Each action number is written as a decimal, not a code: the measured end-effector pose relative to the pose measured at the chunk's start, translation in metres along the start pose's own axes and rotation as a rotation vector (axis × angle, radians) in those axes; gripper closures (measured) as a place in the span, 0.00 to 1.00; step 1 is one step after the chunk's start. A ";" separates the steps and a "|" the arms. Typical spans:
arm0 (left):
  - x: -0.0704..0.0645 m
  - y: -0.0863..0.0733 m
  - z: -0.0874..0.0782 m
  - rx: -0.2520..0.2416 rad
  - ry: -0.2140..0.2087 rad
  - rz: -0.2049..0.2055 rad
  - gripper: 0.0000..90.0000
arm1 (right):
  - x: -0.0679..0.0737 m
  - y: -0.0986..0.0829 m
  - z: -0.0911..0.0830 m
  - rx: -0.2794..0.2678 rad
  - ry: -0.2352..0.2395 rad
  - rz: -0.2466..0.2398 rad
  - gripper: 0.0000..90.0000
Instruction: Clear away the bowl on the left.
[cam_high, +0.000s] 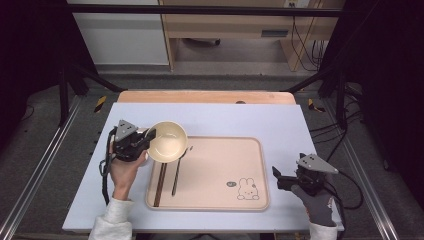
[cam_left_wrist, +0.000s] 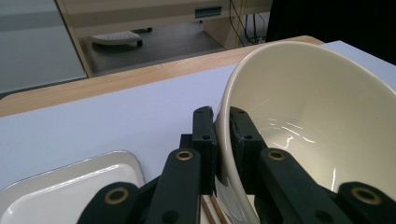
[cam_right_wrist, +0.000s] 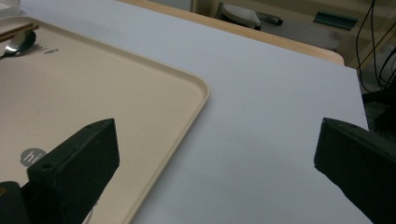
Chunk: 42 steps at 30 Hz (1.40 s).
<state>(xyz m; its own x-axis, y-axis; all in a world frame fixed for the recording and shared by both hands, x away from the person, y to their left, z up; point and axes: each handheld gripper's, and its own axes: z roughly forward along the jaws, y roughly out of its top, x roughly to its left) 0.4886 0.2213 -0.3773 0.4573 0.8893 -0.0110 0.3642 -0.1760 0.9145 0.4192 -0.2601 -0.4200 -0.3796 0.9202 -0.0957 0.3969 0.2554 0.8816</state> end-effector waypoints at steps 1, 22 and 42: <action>-0.002 0.001 0.001 0.004 -0.001 0.006 0.92 | 0.000 0.000 0.000 0.000 0.000 0.000 0.00; -0.048 0.009 0.054 0.065 -0.061 0.046 0.92 | 0.000 0.000 -0.001 -0.003 0.002 0.003 0.00; -0.054 -0.004 0.108 0.175 -0.046 0.025 0.91 | -0.001 0.000 0.000 -0.004 0.004 0.000 0.00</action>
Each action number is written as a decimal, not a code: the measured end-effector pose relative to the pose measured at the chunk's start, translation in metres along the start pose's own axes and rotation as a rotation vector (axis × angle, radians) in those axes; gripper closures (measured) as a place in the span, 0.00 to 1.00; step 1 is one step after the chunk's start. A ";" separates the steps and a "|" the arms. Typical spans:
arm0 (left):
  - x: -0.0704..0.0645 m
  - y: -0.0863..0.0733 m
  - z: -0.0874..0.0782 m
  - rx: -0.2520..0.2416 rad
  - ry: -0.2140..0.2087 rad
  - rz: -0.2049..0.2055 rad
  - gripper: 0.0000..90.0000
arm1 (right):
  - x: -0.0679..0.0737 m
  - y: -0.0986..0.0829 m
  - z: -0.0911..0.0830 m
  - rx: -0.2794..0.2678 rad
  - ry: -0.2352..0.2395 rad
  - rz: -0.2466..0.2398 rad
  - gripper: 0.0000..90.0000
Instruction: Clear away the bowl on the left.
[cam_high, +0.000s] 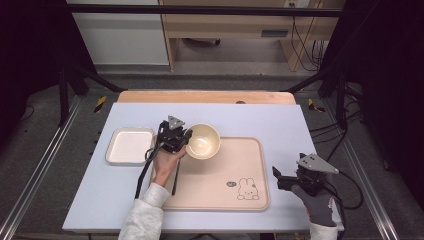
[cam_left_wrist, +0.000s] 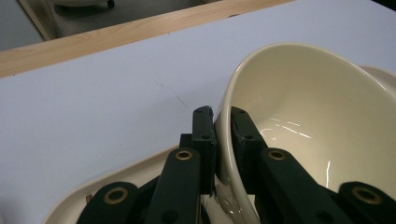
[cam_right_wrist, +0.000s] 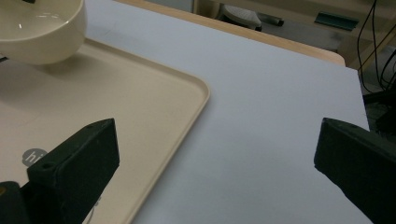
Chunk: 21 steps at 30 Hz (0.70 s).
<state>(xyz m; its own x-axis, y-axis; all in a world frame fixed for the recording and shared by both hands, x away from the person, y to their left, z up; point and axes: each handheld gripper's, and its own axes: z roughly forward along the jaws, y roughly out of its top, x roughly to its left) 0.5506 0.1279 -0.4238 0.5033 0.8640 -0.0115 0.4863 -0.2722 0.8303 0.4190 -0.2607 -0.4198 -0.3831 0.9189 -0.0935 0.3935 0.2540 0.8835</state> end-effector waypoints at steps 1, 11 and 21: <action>0.001 -0.001 0.002 0.005 0.001 -0.003 0.91 | 0.000 0.000 0.000 0.000 0.000 0.000 0.00; 0.003 -0.004 0.016 0.027 -0.004 -0.022 0.91 | -0.001 0.000 -0.001 0.000 0.002 0.004 0.00; 0.010 -0.008 0.025 0.058 -0.001 -0.029 0.92 | 0.000 0.000 -0.001 -0.001 0.003 0.003 0.00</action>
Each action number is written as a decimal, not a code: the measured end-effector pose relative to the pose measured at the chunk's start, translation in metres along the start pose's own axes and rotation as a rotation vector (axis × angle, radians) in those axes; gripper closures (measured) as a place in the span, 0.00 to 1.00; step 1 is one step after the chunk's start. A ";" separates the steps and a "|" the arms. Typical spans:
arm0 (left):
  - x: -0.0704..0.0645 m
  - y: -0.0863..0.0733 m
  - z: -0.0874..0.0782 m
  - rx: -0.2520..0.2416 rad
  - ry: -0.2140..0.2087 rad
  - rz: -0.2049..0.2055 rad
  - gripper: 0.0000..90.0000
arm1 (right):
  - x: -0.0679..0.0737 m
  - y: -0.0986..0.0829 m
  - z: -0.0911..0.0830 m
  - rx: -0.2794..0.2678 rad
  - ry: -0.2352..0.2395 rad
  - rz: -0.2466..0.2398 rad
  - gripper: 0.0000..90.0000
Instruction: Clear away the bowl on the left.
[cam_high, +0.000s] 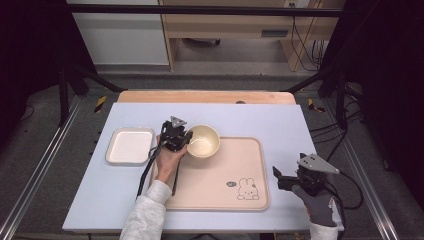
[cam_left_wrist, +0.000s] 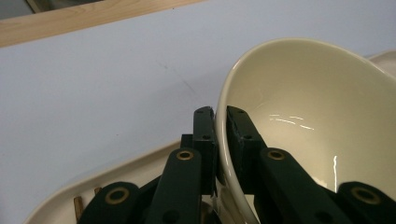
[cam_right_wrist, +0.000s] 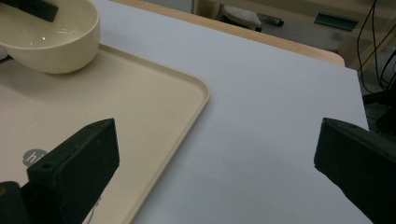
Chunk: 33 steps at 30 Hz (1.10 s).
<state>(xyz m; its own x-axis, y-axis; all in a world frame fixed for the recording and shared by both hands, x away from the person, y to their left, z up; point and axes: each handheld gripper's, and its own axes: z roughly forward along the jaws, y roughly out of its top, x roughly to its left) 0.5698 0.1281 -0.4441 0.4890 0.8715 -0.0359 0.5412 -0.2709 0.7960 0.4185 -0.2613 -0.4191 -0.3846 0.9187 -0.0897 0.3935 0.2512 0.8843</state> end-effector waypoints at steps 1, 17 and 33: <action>0.001 0.000 0.001 -0.004 -0.005 -0.008 0.92 | 0.000 0.000 0.000 0.001 -0.001 0.001 0.00; 0.008 -0.004 0.008 0.049 0.018 0.000 0.89 | 0.000 0.000 -0.001 -0.003 -0.002 -0.004 0.00; 0.012 0.001 -0.023 -0.021 0.033 0.040 0.71 | 0.000 0.000 -0.001 -0.005 -0.001 0.005 0.00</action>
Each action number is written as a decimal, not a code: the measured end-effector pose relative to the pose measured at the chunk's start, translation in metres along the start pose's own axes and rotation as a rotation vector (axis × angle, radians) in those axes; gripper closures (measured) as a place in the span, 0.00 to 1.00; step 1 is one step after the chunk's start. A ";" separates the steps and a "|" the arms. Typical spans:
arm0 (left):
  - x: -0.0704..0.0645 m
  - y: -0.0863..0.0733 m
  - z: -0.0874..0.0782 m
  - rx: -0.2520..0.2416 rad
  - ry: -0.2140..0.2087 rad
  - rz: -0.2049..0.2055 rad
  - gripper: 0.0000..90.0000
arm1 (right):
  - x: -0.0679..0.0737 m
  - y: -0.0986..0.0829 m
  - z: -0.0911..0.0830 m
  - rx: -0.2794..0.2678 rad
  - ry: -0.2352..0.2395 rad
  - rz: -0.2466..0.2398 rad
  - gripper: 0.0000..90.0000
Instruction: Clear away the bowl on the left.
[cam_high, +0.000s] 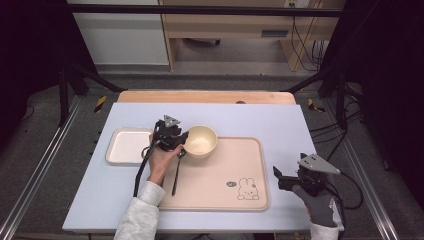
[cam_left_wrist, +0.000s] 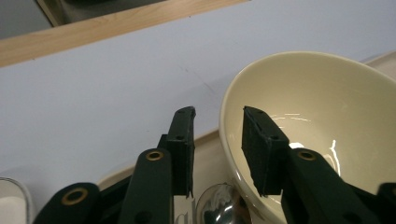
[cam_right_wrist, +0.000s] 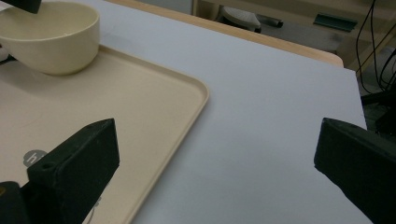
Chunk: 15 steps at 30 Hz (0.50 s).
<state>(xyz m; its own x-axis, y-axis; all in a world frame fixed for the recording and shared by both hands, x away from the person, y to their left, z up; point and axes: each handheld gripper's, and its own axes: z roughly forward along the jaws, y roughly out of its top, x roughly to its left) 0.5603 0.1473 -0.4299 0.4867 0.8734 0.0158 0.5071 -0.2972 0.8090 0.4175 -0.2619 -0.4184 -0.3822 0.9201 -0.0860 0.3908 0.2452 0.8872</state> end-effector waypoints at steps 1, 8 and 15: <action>0.000 0.000 -0.002 -0.004 0.003 0.005 0.69 | 0.000 0.000 0.000 0.000 -0.001 -0.001 0.00; 0.013 -0.005 -0.026 -0.045 -0.003 -0.025 0.61 | 0.000 0.000 0.000 0.000 -0.004 -0.001 0.00; 0.017 -0.009 -0.047 -0.077 0.010 0.004 0.50 | 0.000 0.000 0.000 0.001 -0.005 0.001 0.00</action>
<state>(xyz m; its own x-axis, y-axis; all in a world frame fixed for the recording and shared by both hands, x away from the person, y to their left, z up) 0.5304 0.1828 -0.4092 0.4815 0.8761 0.0249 0.4488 -0.2709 0.8516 0.4178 -0.2622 -0.4183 -0.3776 0.9218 -0.0877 0.3916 0.2448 0.8870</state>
